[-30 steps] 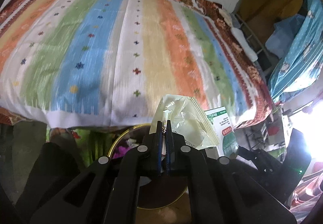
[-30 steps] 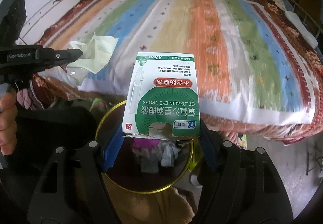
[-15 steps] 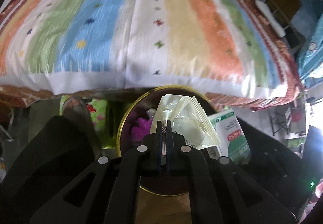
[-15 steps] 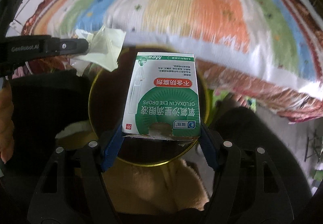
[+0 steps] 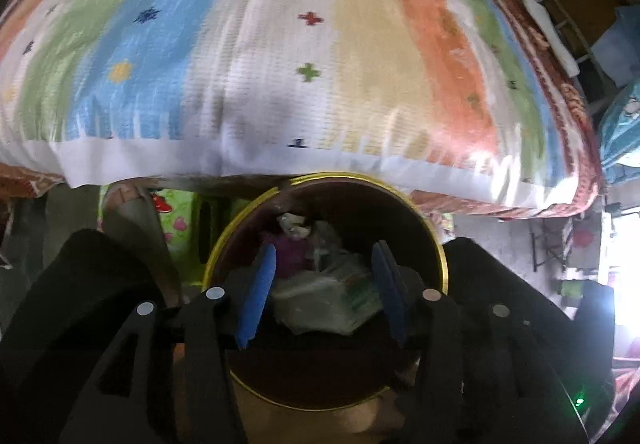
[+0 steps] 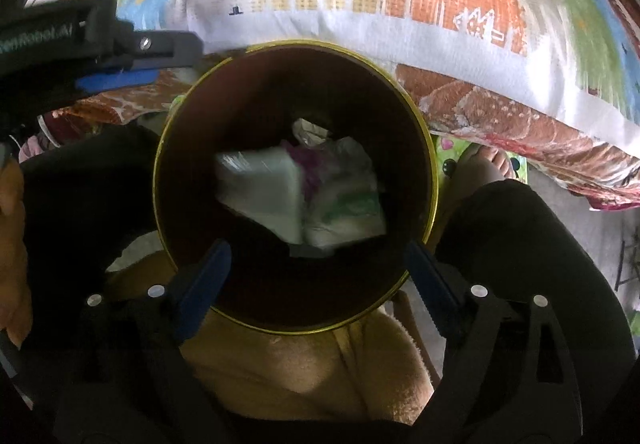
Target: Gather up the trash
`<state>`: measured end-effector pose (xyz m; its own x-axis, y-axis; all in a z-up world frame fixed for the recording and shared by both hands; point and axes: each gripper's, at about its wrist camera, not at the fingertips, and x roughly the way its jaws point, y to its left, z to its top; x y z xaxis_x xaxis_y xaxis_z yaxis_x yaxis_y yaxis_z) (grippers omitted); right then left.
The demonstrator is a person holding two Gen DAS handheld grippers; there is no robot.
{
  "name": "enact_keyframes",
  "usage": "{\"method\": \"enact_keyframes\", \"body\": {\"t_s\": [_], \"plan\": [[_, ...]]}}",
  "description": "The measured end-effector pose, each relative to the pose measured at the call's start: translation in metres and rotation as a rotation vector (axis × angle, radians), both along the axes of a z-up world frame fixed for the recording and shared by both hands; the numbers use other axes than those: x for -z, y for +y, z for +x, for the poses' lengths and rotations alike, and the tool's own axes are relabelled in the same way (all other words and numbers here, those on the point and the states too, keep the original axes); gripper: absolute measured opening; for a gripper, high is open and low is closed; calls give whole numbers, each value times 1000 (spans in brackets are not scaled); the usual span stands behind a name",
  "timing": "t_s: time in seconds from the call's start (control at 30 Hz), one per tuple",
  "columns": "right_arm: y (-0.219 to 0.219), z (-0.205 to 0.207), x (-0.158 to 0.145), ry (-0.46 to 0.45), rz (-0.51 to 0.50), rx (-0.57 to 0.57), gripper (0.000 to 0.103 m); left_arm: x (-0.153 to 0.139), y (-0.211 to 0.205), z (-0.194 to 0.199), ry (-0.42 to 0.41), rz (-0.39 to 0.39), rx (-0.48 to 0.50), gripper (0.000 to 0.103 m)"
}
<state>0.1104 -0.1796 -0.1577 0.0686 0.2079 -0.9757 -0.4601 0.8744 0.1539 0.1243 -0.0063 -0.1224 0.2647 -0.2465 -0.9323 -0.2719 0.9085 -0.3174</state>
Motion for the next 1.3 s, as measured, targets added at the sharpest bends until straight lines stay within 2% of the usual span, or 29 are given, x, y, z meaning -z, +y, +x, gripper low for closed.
{"method": "enact_keyframes", "body": {"t_s": [0.17, 0.23, 0.33, 0.43, 0.6, 0.73, 0.8, 1.0, 1.2, 1.3], "plan": [[-4, -3, -27, -88, 61, 27, 85, -11, -1, -6, -33, 16, 26, 55], [-12, -3, -42, -126, 107, 56, 85, -16, 4, -11, -37, -18, 14, 59], [-21, -5, -54, -173, 114, 67, 85, -30, 13, -24, -65, -84, -6, 65], [-26, -8, -64, -193, 143, 69, 86, -50, 14, -37, -132, -37, 15, 71], [-34, -20, -86, -296, 169, 64, 90, -78, 6, -57, -260, 78, 83, 79], [-44, -32, -100, -381, 183, 59, 91, -89, 2, -77, -326, 84, 119, 84], [-49, -38, -106, -431, 182, 58, 93, -94, 2, -89, -359, 114, 128, 88], [-55, -62, -118, -488, 219, 31, 94, -105, 3, -125, -439, 167, 140, 97], [-67, -98, -134, -570, 278, 25, 94, -102, 4, -162, -486, 161, 129, 97], [-64, -109, -133, -554, 296, -6, 94, -100, -6, -168, -492, 177, 174, 97]]}}
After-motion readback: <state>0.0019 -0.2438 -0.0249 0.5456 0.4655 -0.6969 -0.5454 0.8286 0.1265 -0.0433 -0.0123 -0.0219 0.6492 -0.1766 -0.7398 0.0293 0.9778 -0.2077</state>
